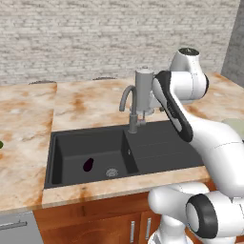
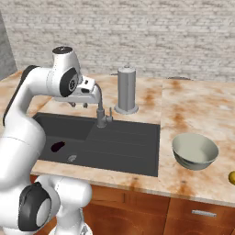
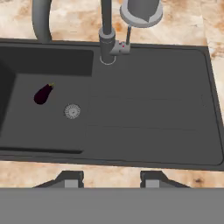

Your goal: Pick the eggplant from the sink and place it in the bowl. Then pick the bowl and place it in the microwave. Then close the microwave door and press the start button.

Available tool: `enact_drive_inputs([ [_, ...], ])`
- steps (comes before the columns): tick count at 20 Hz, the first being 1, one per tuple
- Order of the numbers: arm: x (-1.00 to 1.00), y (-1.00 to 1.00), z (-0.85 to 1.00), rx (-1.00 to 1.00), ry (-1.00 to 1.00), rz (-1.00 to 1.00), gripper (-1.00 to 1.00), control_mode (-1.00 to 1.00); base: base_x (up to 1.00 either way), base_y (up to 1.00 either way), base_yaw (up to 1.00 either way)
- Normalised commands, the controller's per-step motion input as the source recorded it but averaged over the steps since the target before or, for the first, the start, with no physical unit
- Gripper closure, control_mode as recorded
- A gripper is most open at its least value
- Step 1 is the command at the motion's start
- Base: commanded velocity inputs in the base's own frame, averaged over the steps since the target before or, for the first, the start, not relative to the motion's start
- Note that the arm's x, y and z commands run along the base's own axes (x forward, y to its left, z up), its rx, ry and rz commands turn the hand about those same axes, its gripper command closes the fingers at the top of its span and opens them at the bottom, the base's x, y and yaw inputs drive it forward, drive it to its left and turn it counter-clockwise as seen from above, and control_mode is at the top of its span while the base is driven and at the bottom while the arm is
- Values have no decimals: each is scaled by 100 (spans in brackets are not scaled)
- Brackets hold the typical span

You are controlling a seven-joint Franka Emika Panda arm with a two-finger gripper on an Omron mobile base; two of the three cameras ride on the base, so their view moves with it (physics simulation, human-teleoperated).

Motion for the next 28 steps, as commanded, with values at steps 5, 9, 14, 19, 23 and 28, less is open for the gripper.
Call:
enact_drive_inputs([
  [5, -21, 60, -10, -15, 1, 0, -100, -100, 0, 0, 0],
  [9, -3, 100, -29, -21, 7, 1, -100, -100, 0, 0, 0],
  [14, 20, 100, -32, -9, 3, 0, -100, -100, 0, 0, 0],
  [19, 43, 76, -33, 0, 6, -3, -100, -100, 0, 0, 0],
  [23, 52, 78, -61, 0, 11, -5, -100, -100, 0, 0, 0],
  [28, 41, 86, -90, 0, 14, -1, -100, -100, 0, 0, 0],
])
